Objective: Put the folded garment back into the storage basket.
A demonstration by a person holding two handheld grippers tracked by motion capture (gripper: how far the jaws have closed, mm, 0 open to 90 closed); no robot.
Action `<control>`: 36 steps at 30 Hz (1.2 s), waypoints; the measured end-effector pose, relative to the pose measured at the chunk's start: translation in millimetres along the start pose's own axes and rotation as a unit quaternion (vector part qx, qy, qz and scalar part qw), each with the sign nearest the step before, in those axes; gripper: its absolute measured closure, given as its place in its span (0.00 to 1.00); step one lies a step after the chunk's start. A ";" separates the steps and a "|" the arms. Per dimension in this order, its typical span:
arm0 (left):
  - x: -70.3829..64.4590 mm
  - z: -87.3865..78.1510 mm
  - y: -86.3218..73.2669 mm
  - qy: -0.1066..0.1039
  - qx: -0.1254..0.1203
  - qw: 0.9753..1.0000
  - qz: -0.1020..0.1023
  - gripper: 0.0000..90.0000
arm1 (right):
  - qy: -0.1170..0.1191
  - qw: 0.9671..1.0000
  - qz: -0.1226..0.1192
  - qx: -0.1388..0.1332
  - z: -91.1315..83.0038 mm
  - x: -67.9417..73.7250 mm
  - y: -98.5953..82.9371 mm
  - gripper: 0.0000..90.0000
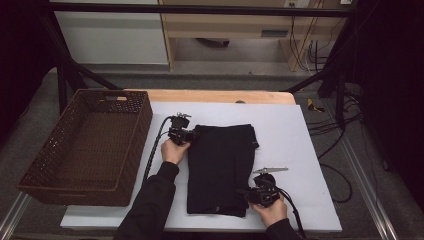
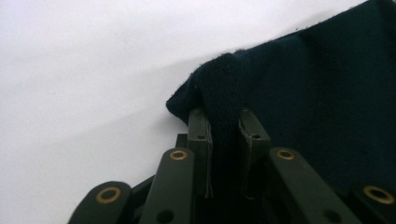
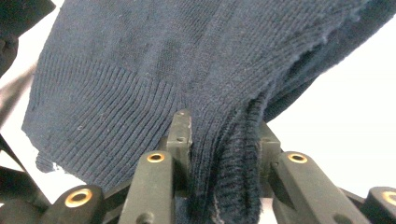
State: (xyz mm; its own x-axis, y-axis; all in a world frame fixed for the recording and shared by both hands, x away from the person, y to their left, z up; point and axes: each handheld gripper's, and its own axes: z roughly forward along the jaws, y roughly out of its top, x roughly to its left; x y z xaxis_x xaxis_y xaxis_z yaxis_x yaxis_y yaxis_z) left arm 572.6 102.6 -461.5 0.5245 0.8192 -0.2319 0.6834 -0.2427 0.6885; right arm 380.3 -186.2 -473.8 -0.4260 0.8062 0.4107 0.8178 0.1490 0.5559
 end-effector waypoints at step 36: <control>-36.1 -53.6 25.6 -0.029 -0.090 0.994 0.056 0.88 | 0.012 1.000 0.018 0.001 -6.1 -4.6 1.1 0.79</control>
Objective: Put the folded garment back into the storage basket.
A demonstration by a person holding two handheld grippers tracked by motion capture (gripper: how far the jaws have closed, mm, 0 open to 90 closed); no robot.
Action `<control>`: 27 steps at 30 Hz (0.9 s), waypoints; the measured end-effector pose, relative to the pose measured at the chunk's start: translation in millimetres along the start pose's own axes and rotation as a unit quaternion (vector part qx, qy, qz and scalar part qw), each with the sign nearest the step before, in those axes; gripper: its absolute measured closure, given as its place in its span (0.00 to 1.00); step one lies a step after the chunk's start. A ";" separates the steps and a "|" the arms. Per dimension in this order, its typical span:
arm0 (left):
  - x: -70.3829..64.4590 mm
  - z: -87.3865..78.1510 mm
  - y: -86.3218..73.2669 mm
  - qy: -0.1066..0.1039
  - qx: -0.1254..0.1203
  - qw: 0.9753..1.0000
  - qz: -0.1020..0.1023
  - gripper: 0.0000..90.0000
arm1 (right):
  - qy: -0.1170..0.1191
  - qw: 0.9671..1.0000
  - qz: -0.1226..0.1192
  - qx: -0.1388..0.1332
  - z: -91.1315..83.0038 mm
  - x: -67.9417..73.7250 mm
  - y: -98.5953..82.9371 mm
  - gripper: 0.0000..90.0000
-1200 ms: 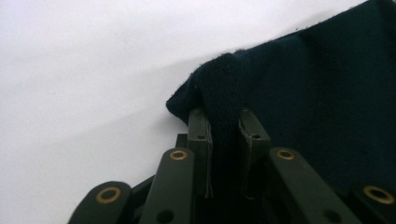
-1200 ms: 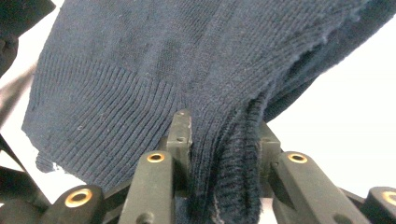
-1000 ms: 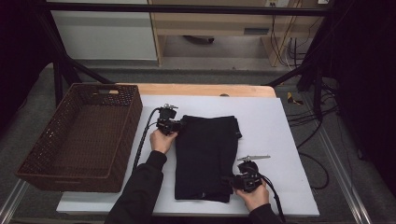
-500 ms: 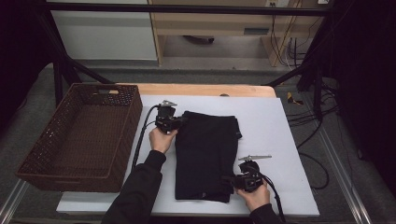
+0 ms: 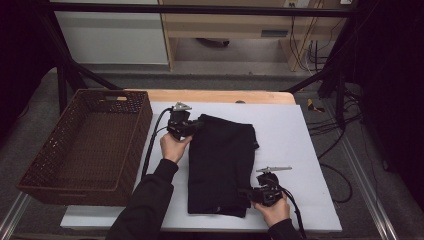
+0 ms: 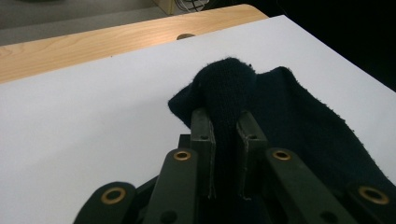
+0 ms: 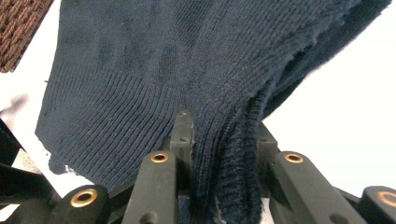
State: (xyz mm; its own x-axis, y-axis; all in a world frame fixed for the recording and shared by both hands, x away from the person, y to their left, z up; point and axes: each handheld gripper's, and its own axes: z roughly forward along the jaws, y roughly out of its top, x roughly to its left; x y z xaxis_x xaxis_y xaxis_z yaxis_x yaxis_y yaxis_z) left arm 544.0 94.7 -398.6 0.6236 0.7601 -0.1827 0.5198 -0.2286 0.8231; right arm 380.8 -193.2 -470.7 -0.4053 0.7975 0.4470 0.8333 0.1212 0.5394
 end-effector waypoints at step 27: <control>-24.2 -21.1 20.0 -0.027 -0.017 0.999 0.036 0.89 | 0.011 1.000 -0.005 -0.007 -5.9 -0.1 -0.4 0.79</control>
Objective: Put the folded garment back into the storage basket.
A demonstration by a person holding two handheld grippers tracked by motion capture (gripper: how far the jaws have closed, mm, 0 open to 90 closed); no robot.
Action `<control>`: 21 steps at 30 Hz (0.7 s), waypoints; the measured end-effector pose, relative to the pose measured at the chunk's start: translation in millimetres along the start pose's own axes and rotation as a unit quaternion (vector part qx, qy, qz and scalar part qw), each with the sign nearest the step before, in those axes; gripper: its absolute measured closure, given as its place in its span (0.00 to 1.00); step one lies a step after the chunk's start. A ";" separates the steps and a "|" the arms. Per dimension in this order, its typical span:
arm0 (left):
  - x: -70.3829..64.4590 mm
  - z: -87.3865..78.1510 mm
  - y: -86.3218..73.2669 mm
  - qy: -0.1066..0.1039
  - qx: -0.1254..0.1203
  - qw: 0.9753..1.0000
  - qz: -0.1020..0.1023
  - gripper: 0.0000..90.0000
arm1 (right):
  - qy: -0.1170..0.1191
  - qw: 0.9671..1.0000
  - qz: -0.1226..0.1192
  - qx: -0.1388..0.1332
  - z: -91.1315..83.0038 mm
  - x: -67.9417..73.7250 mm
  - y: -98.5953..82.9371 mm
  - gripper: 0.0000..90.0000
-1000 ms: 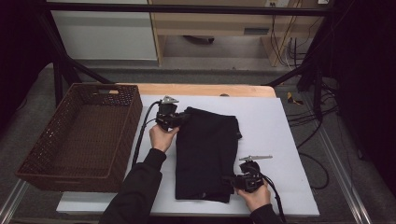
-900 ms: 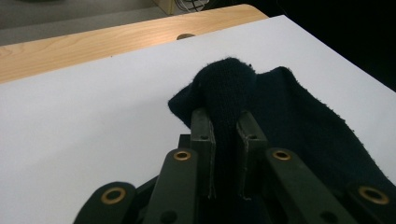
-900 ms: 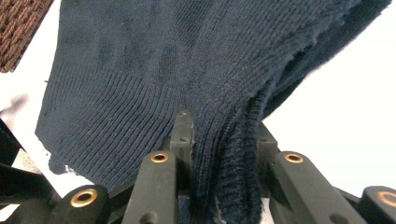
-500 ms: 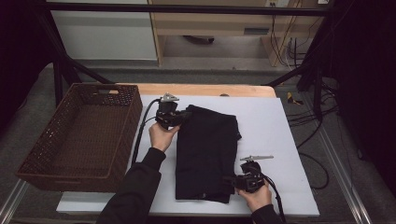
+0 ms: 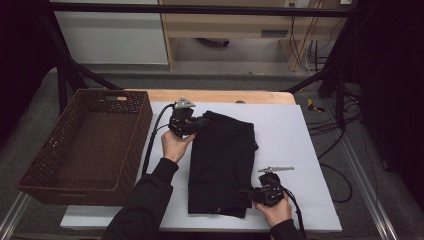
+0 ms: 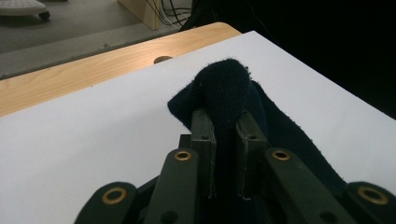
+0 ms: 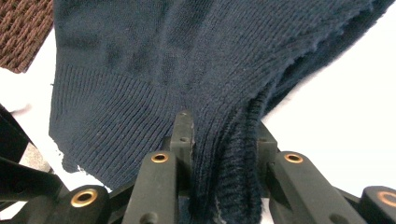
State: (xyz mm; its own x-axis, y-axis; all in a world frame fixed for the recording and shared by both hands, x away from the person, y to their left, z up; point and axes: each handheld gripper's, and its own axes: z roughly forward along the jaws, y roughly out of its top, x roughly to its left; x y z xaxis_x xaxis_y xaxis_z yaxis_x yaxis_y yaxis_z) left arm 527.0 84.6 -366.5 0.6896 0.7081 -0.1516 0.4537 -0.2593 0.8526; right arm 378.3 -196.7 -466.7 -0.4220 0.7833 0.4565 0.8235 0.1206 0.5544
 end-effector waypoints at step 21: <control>-13.6 -16.4 17.9 -0.015 -0.013 1.000 0.019 0.89 | 0.005 1.000 -0.001 -0.007 -4.7 2.1 0.7 0.79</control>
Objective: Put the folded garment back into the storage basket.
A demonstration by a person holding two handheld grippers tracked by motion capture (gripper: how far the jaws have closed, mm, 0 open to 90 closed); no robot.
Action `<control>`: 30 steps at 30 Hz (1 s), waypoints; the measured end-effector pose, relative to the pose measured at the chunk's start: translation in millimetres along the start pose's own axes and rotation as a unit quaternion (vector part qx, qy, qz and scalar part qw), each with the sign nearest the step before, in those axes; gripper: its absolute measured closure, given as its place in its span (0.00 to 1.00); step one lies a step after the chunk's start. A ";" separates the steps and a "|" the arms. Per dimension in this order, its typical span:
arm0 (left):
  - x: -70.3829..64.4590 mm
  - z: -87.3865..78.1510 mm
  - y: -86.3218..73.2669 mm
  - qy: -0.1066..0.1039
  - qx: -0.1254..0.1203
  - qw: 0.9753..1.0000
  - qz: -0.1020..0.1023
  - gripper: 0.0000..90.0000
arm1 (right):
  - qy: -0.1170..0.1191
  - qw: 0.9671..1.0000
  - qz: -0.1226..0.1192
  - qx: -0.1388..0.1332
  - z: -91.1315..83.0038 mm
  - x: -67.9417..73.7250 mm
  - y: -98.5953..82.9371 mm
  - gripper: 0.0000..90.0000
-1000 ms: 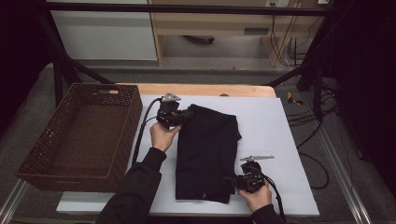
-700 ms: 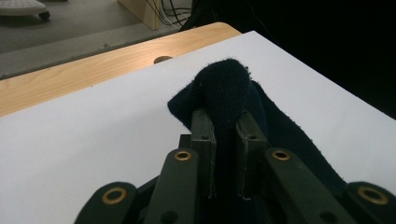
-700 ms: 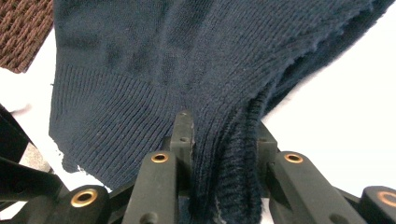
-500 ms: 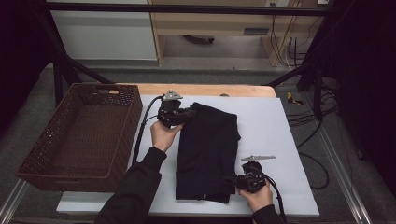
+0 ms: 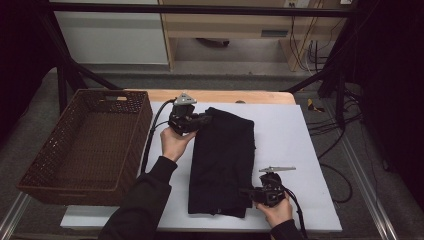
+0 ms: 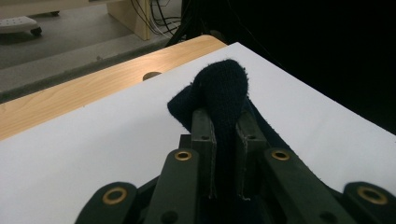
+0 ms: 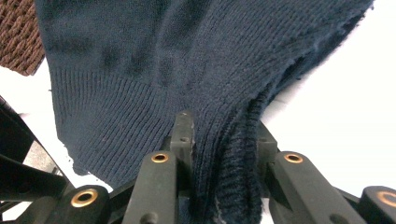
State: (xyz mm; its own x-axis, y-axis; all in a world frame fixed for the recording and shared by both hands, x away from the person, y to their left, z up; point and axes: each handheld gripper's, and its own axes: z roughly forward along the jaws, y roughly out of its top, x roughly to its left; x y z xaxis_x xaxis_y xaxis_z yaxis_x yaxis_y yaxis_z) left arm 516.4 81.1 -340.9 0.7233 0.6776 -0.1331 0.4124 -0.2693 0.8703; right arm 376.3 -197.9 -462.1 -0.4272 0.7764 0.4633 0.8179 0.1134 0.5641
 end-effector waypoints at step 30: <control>-7.8 -22.8 17.1 0.001 -0.009 1.000 0.016 0.89 | 0.011 1.000 -0.011 -0.020 -6.8 11.5 4.6 0.79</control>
State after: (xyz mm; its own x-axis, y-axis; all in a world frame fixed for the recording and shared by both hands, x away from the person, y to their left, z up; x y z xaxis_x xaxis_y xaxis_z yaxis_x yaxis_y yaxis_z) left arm 505.3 86.8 -314.2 0.7349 0.6701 -0.1042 0.3788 -0.2781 0.8827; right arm 372.5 -192.6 -449.5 -0.4546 0.7594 0.4654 0.7916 0.1051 0.6019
